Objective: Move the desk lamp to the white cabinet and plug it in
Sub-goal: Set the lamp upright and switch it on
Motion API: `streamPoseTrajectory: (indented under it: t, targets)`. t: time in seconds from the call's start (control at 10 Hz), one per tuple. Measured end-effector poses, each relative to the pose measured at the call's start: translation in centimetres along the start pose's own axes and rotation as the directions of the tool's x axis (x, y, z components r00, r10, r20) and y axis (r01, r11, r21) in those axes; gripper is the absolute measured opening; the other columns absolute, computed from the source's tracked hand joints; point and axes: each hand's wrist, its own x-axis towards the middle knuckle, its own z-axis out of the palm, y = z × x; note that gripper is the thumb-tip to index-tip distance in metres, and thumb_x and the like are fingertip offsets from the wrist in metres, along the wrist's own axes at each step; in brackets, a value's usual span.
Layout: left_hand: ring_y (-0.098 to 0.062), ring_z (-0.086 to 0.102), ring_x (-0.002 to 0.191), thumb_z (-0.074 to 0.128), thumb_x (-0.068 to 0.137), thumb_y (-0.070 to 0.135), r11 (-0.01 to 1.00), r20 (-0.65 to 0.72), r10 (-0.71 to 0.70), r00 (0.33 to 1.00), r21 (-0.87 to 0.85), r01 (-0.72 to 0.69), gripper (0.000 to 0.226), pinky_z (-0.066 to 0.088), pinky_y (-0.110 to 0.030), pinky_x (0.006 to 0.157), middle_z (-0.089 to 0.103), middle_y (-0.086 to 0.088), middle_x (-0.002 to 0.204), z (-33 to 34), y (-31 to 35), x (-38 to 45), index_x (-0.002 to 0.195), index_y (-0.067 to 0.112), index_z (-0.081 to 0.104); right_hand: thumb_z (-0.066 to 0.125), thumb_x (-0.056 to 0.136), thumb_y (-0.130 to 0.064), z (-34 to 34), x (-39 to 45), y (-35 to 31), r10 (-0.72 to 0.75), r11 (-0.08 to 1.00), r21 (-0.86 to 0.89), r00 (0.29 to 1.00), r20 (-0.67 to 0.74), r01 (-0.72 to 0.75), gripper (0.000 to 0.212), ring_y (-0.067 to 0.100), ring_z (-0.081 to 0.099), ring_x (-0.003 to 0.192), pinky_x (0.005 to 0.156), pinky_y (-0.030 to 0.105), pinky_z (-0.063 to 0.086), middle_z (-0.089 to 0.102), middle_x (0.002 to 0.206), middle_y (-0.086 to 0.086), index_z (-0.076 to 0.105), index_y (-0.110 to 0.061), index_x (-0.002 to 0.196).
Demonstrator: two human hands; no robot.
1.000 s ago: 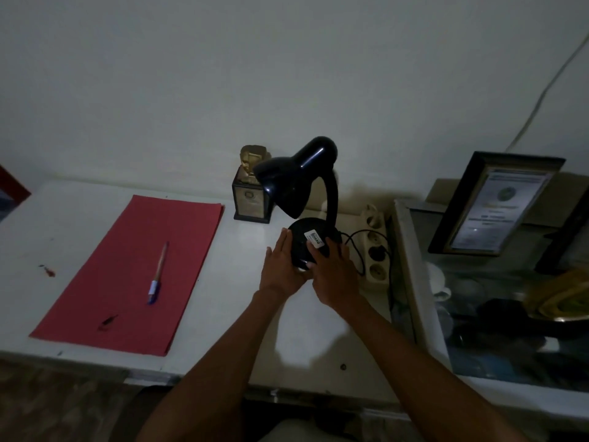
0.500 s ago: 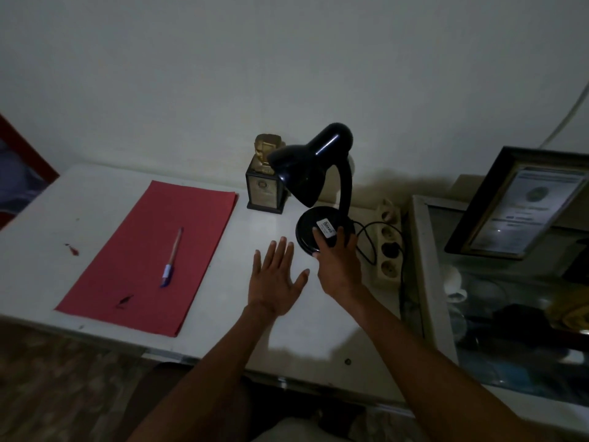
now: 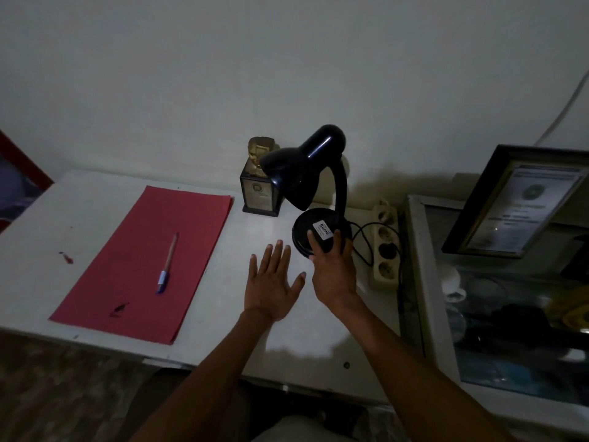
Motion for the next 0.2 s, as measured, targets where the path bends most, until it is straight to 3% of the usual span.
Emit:
streamPoseTrajectory:
  t: [0.2]
  targets:
    - [-0.016, -0.014, 0.151, 0.005, 0.094, 0.071, 1.000, 0.001, 0.001, 1.000, -0.015, -0.001, 0.078, -0.004, -0.048, 0.123, -0.007, 0.002, 0.165, 0.03, -0.11, 0.11, 0.156, 0.024, -0.001, 0.061, 0.091, -0.023, -0.38, -0.19, 0.03, 0.012, 0.999, -0.036, 0.999, 0.032, -0.011, 0.085, 0.042, 0.019, 0.145, 0.106, 0.050, 0.040, 0.013, 0.161, 0.020, 0.011, -0.044, 0.156]
